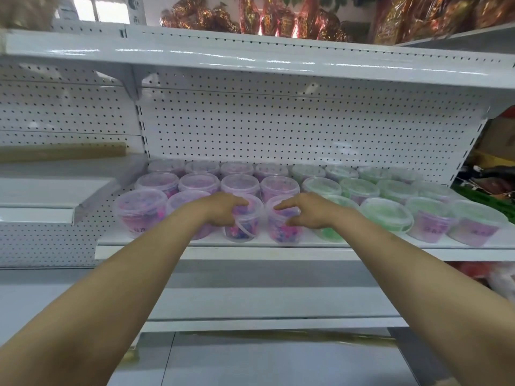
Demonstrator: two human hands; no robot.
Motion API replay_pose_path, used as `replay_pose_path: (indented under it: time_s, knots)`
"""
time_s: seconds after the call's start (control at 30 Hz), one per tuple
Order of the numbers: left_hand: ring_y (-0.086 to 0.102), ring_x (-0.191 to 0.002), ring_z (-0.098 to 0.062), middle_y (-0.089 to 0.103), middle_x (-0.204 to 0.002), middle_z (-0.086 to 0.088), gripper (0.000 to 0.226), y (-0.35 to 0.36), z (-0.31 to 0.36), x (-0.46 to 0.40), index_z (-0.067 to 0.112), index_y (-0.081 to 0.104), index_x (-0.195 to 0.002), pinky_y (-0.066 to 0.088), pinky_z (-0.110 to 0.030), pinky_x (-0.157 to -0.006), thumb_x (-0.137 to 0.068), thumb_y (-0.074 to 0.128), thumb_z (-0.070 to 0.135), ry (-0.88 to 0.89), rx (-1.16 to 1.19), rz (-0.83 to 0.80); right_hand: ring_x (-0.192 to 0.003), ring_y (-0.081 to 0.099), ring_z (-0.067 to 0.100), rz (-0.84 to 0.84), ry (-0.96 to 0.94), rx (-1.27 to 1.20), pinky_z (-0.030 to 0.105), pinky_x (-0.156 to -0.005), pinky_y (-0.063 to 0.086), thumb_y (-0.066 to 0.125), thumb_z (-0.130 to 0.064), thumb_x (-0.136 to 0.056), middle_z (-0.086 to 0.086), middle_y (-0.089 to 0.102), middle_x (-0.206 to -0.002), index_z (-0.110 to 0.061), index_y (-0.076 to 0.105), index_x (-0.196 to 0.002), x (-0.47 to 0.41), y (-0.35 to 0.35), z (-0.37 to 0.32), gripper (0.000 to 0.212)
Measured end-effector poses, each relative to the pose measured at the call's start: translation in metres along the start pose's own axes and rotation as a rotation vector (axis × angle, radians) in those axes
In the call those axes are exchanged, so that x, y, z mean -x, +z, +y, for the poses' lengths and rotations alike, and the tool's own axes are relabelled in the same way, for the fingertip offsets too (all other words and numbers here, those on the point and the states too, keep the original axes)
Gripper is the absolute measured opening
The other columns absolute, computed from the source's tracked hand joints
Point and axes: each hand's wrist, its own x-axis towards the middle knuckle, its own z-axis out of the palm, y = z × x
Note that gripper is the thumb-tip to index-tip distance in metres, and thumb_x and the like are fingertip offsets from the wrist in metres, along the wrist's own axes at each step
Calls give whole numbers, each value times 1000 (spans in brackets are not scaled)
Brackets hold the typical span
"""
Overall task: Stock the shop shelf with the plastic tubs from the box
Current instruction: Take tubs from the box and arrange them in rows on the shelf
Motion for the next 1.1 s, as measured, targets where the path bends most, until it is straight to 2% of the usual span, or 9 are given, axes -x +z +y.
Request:
replay_pose_path:
  time_s: [0.3,0.4,0.57,0.6,0.73,0.8,0.9,1.0,1.1]
  knots:
    - [56,-114,-20,58,-132,0,68,7,-4,-5,27,55,-132,43,-30,-97,-71,82,39,-10,86,195,-126,52,23,160,119,9,36,-97,46,68,-59,-80,-1,57,-139,-31,55,-137,2,14,-10,65]
    - [54,-115,-21,59,-128,-1,68,8,-2,-6,27,58,-130,45,-33,-97,-69,81,45,-27,65,230,-125,52,25,147,103,3,36,-97,47,69,-50,-84,1,59,-137,-32,57,-136,5,14,-9,56]
    - [47,-116,-22,59,-119,-2,63,11,-1,-8,28,63,-121,44,-36,-95,-66,79,54,-28,53,255,-130,48,24,77,87,17,34,-100,44,65,-12,-89,1,48,-148,-36,58,-134,13,1,5,52]
    - [48,-115,-21,58,-122,-1,63,12,-1,-8,28,62,-121,45,-36,-94,-66,80,53,-34,75,257,-130,48,23,74,101,19,34,-99,45,66,-13,-88,1,48,-149,-36,57,-134,13,0,5,52]
    - [51,-111,-21,56,-122,-3,60,19,-2,-7,27,55,-123,46,-34,-90,-73,76,51,-70,160,239,-126,50,22,135,140,-20,35,-95,46,72,-53,-79,1,55,-138,-31,52,-139,6,8,-8,67]
    - [52,-111,-21,59,-120,-4,60,20,1,-5,26,55,-123,46,-33,-88,-74,73,55,-76,135,261,-127,50,23,187,140,-21,36,-95,46,69,-58,-81,3,56,-137,-29,51,-140,2,17,-14,68]
    - [53,-113,-23,60,-120,-2,69,23,7,-5,24,56,-122,47,-34,-86,-70,67,68,-129,34,336,-125,52,24,214,142,1,34,-95,46,67,-52,-85,2,57,-139,-31,54,-138,1,25,-16,58]
    - [49,-117,-25,57,-120,-5,78,28,13,-7,19,57,-117,45,-39,-92,-67,58,79,-152,-77,411,-128,50,26,174,130,17,34,-99,44,66,-30,-89,3,53,-144,-33,55,-138,4,20,-10,50]
    - [46,-120,-25,54,-123,-6,76,30,6,-6,18,57,-116,41,-39,-97,-68,59,78,-125,-7,417,-124,53,25,122,147,21,35,-97,47,65,-18,-87,2,56,-140,-36,57,-134,7,11,-3,51]
